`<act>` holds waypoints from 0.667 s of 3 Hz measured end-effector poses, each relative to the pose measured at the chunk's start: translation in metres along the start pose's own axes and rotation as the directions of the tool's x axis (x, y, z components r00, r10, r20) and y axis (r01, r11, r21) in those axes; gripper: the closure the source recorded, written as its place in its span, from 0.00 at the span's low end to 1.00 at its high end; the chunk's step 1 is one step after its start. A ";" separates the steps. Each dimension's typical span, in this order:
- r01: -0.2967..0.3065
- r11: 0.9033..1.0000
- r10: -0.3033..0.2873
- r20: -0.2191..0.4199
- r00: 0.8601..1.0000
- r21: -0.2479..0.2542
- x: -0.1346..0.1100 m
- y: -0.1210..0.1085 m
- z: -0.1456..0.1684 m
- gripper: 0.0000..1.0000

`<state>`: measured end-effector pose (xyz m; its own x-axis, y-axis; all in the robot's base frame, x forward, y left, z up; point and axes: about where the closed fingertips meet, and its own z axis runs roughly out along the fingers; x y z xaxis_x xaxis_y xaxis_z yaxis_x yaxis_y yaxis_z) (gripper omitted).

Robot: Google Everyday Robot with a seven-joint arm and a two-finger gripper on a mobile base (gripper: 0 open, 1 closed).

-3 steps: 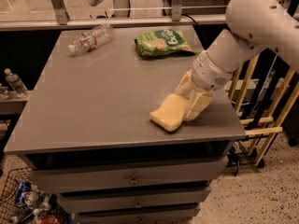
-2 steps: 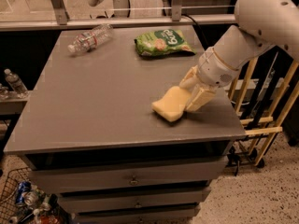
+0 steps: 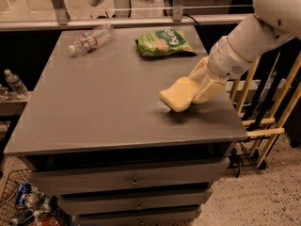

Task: Move sponge near green rice chip bag

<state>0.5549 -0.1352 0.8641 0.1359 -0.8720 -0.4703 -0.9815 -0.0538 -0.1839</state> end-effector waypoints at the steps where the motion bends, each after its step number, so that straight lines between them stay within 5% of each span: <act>1: -0.055 0.997 0.055 0.002 0.999 0.053 0.015 -0.018 -0.002 1.00; 2: -0.133 0.977 0.131 0.020 0.991 0.167 0.042 -0.054 -0.008 1.00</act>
Offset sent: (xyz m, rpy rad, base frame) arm 0.1075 -0.0739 0.0036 0.0979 -0.1817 -0.3523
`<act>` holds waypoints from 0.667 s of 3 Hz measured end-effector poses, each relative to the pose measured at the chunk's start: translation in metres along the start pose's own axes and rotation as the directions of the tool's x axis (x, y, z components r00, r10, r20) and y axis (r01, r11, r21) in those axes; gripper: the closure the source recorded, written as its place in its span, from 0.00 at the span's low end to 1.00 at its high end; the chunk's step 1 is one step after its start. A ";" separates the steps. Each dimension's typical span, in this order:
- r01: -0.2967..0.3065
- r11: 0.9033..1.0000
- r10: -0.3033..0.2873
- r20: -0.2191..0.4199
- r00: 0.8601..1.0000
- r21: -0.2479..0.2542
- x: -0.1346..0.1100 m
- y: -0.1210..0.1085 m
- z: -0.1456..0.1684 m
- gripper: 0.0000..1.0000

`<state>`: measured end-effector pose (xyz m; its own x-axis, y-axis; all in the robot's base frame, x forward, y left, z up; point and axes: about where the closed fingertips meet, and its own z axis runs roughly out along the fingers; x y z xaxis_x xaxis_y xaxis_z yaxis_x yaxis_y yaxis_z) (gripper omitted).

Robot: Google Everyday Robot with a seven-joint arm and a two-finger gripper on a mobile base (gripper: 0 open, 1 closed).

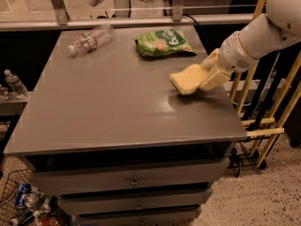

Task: Move sponge near green rice chip bag

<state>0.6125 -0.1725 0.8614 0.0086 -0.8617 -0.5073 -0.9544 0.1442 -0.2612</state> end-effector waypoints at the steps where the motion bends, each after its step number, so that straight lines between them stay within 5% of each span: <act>1: -0.043 0.992 0.042 0.008 0.999 0.115 0.010 -0.046 0.006 1.00; 2: -0.063 0.976 0.061 0.019 0.998 0.209 0.012 -0.092 0.017 1.00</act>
Offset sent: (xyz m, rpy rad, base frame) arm 0.1465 -0.0237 0.0133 0.0476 -0.2495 -0.2351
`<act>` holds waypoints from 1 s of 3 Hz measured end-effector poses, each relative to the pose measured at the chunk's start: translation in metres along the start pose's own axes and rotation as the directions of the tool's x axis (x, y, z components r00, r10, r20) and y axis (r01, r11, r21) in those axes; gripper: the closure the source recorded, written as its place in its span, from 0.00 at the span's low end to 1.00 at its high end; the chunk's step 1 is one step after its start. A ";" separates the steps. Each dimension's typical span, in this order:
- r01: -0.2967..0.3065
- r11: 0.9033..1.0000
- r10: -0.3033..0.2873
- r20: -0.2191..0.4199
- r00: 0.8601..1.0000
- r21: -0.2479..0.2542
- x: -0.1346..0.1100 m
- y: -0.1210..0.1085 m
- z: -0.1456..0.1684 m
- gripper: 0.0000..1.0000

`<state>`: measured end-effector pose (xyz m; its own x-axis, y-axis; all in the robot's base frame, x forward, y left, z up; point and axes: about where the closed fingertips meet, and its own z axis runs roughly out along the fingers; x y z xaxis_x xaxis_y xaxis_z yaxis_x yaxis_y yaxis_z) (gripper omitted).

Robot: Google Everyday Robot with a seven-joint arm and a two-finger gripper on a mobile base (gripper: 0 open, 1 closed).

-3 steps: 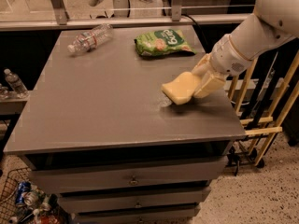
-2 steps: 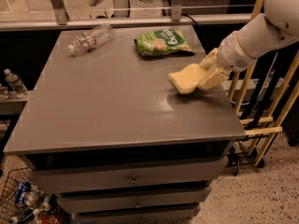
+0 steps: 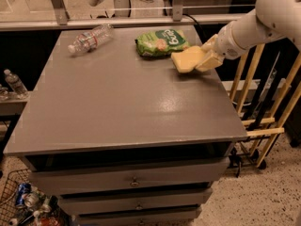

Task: Move sponge near green rice chip bag

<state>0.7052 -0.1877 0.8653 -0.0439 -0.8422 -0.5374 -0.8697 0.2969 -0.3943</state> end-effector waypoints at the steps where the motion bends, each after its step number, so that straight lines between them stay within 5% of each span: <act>1: 0.005 0.999 -0.005 0.003 1.000 0.043 -0.004 -0.033 0.024 1.00; 3: 0.005 0.999 -0.005 0.007 1.000 0.041 -0.005 -0.034 0.027 0.59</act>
Offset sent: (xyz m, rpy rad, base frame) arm 0.0340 0.0033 -0.0026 -0.0018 -0.0329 -0.0161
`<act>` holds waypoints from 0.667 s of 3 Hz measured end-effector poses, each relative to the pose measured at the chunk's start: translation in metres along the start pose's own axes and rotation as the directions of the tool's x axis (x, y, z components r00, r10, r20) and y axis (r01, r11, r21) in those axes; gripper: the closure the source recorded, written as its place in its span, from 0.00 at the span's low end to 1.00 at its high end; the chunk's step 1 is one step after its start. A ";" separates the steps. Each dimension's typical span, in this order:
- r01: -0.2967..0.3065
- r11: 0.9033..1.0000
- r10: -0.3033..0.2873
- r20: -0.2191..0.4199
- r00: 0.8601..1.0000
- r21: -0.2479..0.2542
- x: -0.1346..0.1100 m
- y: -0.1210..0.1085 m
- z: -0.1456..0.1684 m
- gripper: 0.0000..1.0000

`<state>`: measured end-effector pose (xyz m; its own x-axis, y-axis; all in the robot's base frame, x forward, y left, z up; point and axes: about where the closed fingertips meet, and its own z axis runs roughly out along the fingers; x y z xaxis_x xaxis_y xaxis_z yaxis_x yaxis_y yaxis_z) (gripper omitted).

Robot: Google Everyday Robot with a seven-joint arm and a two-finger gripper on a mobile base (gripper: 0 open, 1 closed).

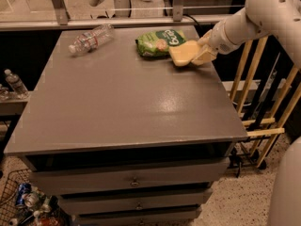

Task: Move sponge near green rice chip bag

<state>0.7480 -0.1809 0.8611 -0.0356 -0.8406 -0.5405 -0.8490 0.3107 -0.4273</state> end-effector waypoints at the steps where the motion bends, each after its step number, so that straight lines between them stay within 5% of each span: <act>1: 0.001 1.000 -0.001 0.001 1.000 -0.006 -0.001 0.001 0.003 0.36; 2: 0.001 1.000 -0.001 0.001 1.000 -0.011 -0.001 0.003 0.007 0.13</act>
Offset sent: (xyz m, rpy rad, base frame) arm 0.0006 0.0023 -0.0023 0.0004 0.0034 0.0034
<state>0.7492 -0.1761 0.8556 -0.0339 -0.8403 -0.5410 -0.8547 0.3050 -0.4201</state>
